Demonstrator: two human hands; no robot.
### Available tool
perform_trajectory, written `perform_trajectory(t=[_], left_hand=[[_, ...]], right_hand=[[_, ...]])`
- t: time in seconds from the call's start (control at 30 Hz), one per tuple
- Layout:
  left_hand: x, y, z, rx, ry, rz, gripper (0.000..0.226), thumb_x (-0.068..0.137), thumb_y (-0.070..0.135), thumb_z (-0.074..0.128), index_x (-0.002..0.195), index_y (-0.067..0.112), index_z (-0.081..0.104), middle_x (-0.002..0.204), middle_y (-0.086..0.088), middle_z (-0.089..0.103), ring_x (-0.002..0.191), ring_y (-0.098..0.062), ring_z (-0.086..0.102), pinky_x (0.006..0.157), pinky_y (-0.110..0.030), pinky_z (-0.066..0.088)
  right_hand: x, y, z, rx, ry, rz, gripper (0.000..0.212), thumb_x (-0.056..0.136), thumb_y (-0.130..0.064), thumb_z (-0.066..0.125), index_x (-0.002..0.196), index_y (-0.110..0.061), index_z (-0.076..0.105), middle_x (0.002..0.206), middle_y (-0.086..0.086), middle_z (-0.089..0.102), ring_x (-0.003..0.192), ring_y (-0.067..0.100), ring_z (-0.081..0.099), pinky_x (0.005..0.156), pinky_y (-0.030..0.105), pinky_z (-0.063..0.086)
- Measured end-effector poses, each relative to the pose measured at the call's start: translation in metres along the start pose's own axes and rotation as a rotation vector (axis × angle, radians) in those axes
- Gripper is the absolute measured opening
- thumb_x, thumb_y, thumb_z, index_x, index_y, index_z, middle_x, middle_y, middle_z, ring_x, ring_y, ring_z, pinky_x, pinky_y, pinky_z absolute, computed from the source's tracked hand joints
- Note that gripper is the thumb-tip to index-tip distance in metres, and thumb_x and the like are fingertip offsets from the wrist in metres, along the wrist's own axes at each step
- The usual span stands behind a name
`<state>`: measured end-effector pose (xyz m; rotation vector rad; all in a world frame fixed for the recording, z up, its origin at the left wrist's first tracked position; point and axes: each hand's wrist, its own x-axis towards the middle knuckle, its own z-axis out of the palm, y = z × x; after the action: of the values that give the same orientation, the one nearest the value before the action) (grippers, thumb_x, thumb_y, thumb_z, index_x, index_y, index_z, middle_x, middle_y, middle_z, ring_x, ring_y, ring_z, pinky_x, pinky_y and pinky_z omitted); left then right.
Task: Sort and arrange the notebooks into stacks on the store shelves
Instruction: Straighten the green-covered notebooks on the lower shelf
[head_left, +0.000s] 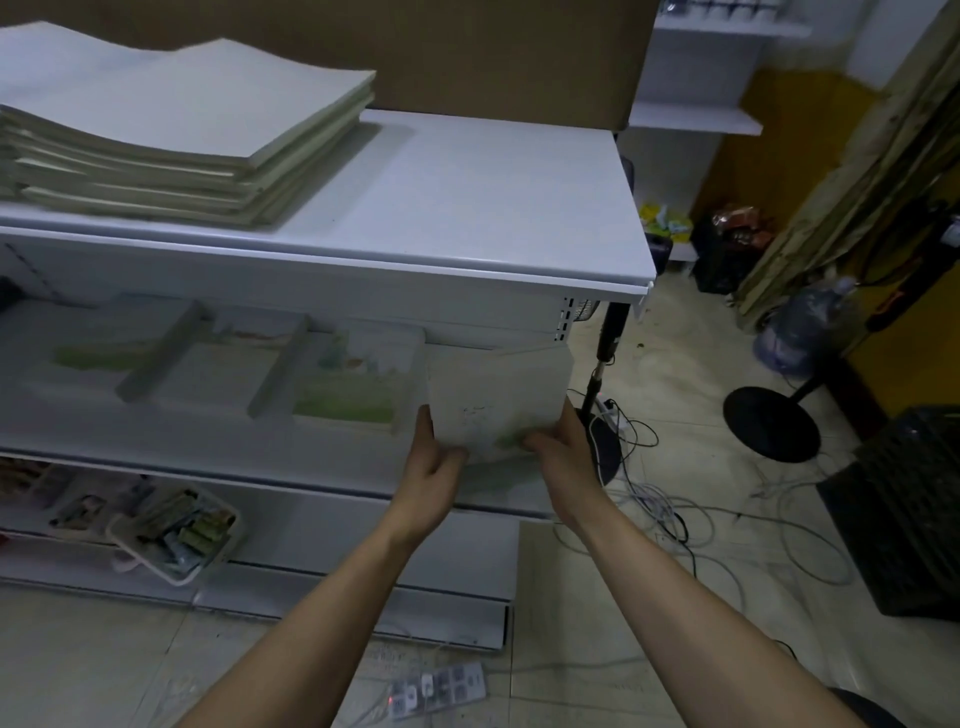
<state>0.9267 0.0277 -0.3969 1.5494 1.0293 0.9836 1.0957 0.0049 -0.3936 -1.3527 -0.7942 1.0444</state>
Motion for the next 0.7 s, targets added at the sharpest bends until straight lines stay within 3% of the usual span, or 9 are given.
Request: perform_trajectory(t=[0.07,0.23,0.37,0.47,0.53,0.6,0.7], left_hand=[[-0.001,-0.003,-0.004,0.058,-0.040,0.028,0.056,0.099,-0.002,0.046,0.141,0.032,0.029,0.135,0.025,0.042,0.118,0.029,0.042,0.097,0.002,0.032],[-0.001,-0.007,-0.010,0.087,-0.067,0.047,0.058,0.098,0.013,0.045,0.141,0.043,0.020,0.141,0.027,0.035,0.125,0.030,0.035,0.101,0.003,0.028],[0.002,-0.009,-0.012,0.087,-0.096,0.042,0.058,0.101,0.007,0.047,0.142,0.038,0.020,0.140,0.028,0.035,0.123,0.030,0.036,0.101,0.004,0.027],[0.022,-0.004,-0.023,0.129,-0.151,-0.064,0.053,0.104,0.008,0.051,0.141,0.038,0.028,0.138,0.024,0.043,0.127,0.009,0.045,0.101,-0.001,0.032],[0.042,-0.001,-0.028,0.190,-0.156,-0.163,0.052,0.104,0.010,0.056,0.149,0.023,0.035,0.141,0.007,0.052,0.129,-0.013,0.051,0.106,-0.019,0.042],[0.061,0.003,-0.028,0.286,-0.077,-0.279,0.051,0.101,0.020,0.063,0.148,0.012,0.045,0.135,-0.005,0.059,0.122,-0.024,0.060,0.100,-0.034,0.050],[0.084,-0.004,-0.024,0.506,-0.079,-0.350,0.031,0.097,0.030,0.069,0.113,0.003,0.069,0.110,-0.011,0.069,0.108,-0.033,0.067,0.086,-0.036,0.054]], right_hand=[[-0.003,0.001,-0.002,-0.028,-0.002,-0.009,0.058,0.082,0.020,0.051,0.131,-0.010,0.056,0.106,-0.003,0.070,0.095,0.000,0.067,0.073,0.016,0.052],[-0.008,0.005,0.000,-0.056,-0.014,-0.019,0.057,0.084,0.017,0.052,0.130,-0.016,0.057,0.106,-0.012,0.071,0.100,0.000,0.066,0.078,0.016,0.052],[-0.009,0.007,0.001,-0.104,-0.038,-0.053,0.057,0.087,0.015,0.050,0.133,-0.019,0.052,0.111,-0.014,0.068,0.102,-0.005,0.063,0.085,0.015,0.051],[-0.001,0.001,-0.003,-0.201,-0.092,-0.060,0.050,0.090,0.010,0.054,0.127,-0.023,0.050,0.111,-0.015,0.066,0.104,-0.005,0.063,0.087,0.014,0.049],[0.008,-0.003,-0.007,-0.309,-0.118,-0.045,0.043,0.092,0.000,0.059,0.124,-0.027,0.049,0.116,-0.009,0.064,0.110,0.005,0.062,0.093,0.022,0.050],[0.022,-0.003,-0.009,-0.359,-0.083,0.061,0.039,0.093,-0.009,0.065,0.126,-0.022,0.050,0.115,-0.007,0.064,0.108,0.012,0.062,0.093,0.031,0.053],[0.045,0.002,-0.004,-0.518,-0.035,0.274,0.043,0.089,-0.023,0.071,0.124,-0.003,0.056,0.111,0.010,0.065,0.099,0.026,0.065,0.077,0.037,0.057]])
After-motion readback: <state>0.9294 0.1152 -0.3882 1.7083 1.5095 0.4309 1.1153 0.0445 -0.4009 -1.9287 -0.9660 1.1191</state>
